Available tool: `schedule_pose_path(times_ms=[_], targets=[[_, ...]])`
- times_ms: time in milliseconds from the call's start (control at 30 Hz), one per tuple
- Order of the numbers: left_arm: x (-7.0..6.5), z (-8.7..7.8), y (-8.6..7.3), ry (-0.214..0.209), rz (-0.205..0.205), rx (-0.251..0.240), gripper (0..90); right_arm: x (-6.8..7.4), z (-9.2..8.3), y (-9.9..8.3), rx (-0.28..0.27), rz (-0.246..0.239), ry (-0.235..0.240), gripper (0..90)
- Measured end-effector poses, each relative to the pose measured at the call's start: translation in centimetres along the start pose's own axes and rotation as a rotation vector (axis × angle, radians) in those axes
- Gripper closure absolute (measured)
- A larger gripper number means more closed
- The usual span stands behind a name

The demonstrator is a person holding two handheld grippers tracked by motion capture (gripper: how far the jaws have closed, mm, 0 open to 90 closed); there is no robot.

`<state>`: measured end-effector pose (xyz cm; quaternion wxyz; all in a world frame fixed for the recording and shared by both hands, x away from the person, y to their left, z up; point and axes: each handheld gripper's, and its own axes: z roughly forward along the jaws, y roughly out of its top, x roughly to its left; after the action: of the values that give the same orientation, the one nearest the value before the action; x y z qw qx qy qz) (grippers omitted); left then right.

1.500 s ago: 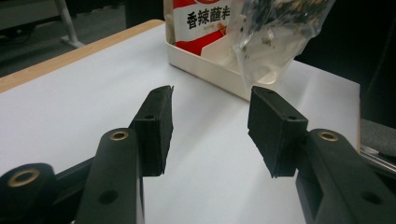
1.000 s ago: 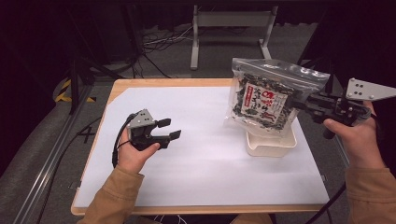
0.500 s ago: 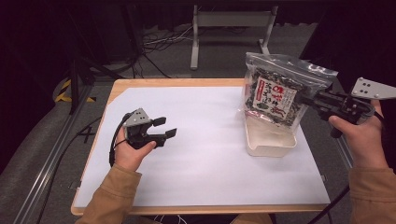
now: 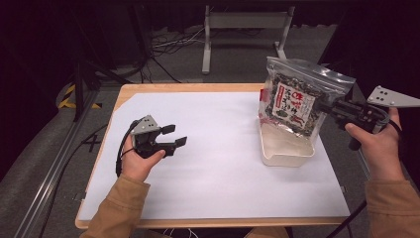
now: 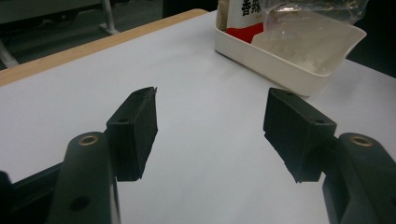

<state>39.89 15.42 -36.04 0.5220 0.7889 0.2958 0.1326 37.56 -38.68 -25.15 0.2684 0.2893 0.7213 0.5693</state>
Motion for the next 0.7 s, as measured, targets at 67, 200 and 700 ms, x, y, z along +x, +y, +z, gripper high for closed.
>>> schedule_pose_path(times_ms=[67, 200, 700], targets=[[0.0, 0.1, 0.0, -0.002, -0.004, 0.000, 35.5, -0.1, 0.2, -0.3, 0.013, 0.010, -0.007, 77.1], [-0.2, 0.4, -0.2, -0.011, -0.004, 0.010, 35.4, -0.3, 0.4, -0.8, 0.028, 0.030, -0.025, 77.1], [-0.2, 0.6, -0.3, -0.014, 0.000, 0.018, 35.0, 0.2, 1.4, -2.4, 0.098, 0.020, -0.062, 77.1]])
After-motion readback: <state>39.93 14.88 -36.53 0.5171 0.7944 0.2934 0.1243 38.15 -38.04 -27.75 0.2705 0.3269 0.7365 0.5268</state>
